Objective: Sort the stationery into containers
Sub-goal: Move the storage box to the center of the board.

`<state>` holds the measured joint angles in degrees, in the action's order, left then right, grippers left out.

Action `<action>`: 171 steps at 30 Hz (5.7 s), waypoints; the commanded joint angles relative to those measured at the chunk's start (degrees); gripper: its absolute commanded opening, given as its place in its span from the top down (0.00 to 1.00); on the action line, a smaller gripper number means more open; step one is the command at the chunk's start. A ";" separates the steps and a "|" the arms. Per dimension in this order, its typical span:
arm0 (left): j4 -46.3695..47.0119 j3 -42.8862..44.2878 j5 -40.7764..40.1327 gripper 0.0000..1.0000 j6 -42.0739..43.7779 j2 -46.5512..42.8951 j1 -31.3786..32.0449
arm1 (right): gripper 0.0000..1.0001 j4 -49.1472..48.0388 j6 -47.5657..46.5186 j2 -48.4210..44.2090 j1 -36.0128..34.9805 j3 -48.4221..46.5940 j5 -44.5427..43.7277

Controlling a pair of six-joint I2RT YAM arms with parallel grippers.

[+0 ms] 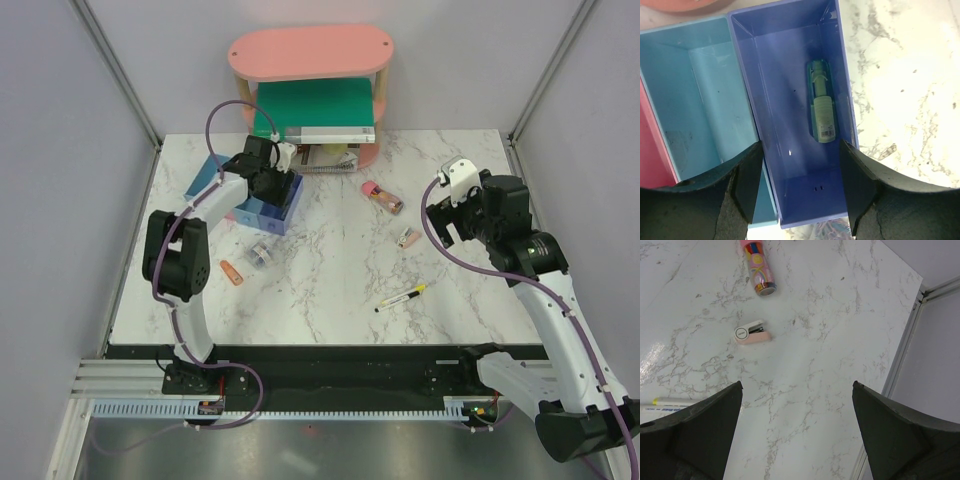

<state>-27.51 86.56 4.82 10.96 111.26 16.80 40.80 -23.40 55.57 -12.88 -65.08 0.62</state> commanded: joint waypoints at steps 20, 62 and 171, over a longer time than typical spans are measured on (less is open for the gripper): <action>-8.44 -2.28 23.93 0.32 -6.39 0.10 7.20 | 0.02 0.60 -0.51 -1.96 0.14 0.83 1.22; -4.84 -23.28 -12.73 0.27 24.01 -46.57 6.23 | 0.02 -24.62 32.88 55.86 -14.88 -23.23 12.56; 36.82 -21.42 -10.27 0.30 32.63 -2.36 -9.68 | 0.02 -15.04 3.53 39.44 -19.37 -5.32 -6.51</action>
<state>9.56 69.80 -7.97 44.45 111.31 6.81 26.98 -19.51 93.91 -32.51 -69.43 -4.69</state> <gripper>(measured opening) 0.708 0.982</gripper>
